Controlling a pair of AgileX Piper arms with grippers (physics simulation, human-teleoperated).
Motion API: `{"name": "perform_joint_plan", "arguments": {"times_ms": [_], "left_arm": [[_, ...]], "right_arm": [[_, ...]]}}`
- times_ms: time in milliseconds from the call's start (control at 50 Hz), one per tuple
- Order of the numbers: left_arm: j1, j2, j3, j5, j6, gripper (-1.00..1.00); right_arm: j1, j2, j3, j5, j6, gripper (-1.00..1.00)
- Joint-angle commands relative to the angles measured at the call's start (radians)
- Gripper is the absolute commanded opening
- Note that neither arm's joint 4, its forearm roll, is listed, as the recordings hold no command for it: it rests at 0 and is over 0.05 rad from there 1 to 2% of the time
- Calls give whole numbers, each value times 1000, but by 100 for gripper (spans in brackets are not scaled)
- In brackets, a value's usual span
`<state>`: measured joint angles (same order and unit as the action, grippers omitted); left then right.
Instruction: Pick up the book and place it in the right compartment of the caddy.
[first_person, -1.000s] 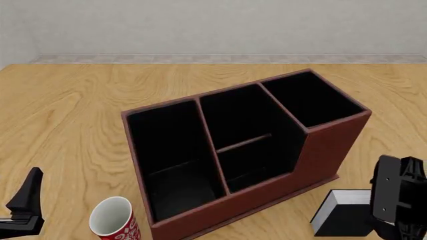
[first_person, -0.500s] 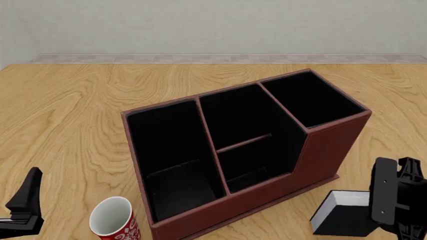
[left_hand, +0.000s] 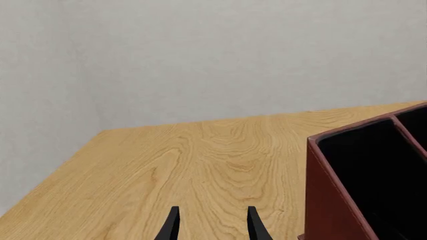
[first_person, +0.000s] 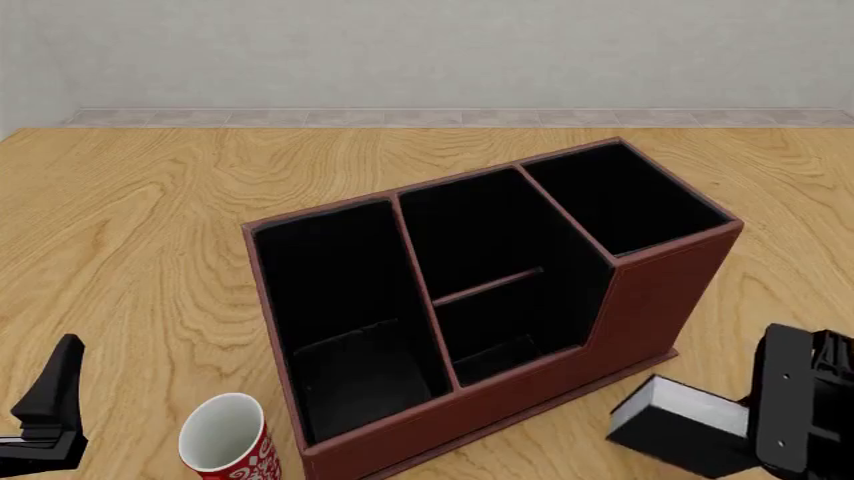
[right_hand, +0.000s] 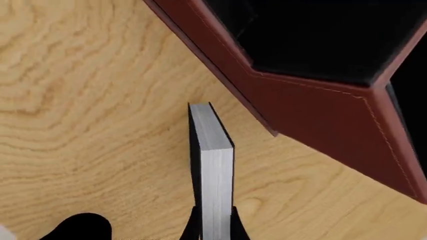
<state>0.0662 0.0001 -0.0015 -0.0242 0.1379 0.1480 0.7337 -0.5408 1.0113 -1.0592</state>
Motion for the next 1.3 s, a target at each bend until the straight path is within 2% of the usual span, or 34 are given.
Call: {"name": "perform_joint_plan", "arguments": {"times_ms": [20, 80, 200, 240, 280, 320, 460, 580, 700, 800, 960, 1060, 1260, 1300], "left_arm": [[-4, 0, -1, -2, -1, 100], [-4, 0, -1, -2, 0, 100], [-6, 0, -4, -3, 0, 100], [-7, 0, -4, -4, 1, 100], [-7, 0, -3, -3, 2, 100], [-7, 0, -3, -4, 2, 100], [-8, 0, -6, -4, 1, 100], [-12, 0, -4, -7, -2, 100], [-15, 0, -2, -8, -3, 100], [-15, 0, -7, -7, 0, 100], [-16, 0, -3, -10, -2, 100], [-19, 0, -2, -12, -2, 100], [-20, 0, -8, -10, -4, 100], [-20, 0, -9, -10, -4, 100]], "right_arm": [[34, -54, -8, 60, 68, -100], [24, -68, -6, 65, 59, -100], [67, -82, -32, 78, 131, -100], [69, -91, -30, 84, 132, -100], [91, -75, -53, 68, 174, -100], [102, -96, -56, 82, 193, -100], [86, -152, -65, 137, 198, -100], [98, -202, -77, 188, 227, -100], [142, -228, -59, 206, 293, -100], [123, -252, -28, 208, 289, -100], [61, -275, -45, 209, 274, -100], [45, -287, -85, 209, 306, -100], [86, -314, -105, 209, 384, -100], [62, -331, -110, 209, 371, -100]]}}
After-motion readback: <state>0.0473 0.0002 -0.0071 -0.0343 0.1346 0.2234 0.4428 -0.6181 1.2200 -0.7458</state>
